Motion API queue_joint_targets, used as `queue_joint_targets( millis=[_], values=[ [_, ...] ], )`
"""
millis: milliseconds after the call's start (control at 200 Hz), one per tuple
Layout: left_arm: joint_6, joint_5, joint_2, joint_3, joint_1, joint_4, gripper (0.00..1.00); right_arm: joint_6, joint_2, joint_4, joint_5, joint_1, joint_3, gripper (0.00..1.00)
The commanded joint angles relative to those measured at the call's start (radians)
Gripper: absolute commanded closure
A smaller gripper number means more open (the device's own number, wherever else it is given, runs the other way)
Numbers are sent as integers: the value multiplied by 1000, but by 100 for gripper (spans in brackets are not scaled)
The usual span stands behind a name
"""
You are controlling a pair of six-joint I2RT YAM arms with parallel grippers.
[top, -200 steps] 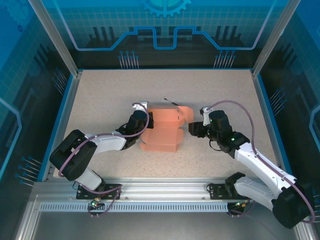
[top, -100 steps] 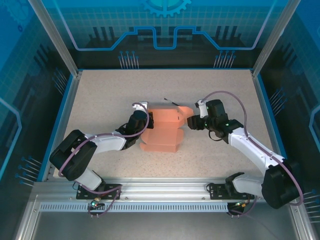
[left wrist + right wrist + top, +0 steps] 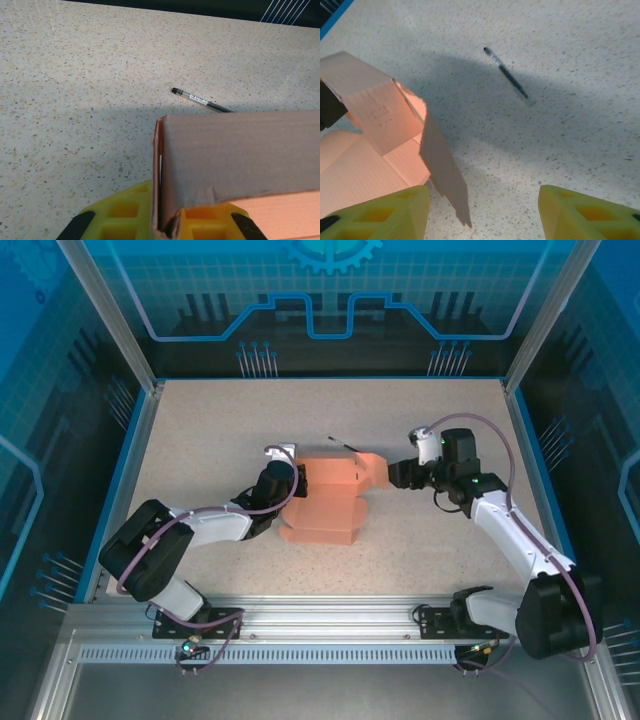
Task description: Fold the paper box
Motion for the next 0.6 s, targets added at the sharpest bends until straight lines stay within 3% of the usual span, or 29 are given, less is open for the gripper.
queue_joint_targets(
  millis=[0, 100, 325, 595],
  values=[
    [11, 16, -30, 10, -2, 6, 100, 38, 11, -21, 17, -45, 24, 40],
    [10, 20, -33, 11, -2, 4, 100, 64, 74, -39, 78, -47, 41, 42],
    [12, 21, -38, 16, -2, -3, 100, 77, 196, -19, 12, -4, 69, 45],
    [12, 26, -32, 19, -2, -4, 100, 113, 190, -22, -35, 66, 58, 45]
  ],
)
